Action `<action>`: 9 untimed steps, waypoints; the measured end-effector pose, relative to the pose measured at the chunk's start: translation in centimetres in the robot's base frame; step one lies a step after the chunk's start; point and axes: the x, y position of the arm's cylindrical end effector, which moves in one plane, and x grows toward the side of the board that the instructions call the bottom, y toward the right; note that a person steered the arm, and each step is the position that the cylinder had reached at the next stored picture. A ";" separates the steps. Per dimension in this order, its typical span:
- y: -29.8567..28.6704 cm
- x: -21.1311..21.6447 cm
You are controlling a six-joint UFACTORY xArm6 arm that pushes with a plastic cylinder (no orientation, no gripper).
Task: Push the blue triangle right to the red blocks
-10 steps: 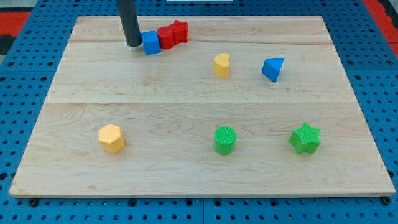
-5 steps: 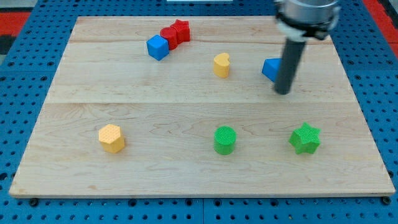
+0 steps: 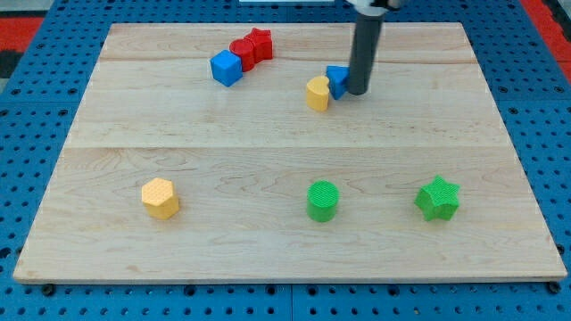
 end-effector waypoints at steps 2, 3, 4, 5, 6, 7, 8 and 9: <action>-6.8 -2.3; -6.7 -2.7; -1.5 -3.2; 0.7 -5.7; -3.0 -5.8; -3.5 -5.6; -5.9 -5.6; -9.0 -4.6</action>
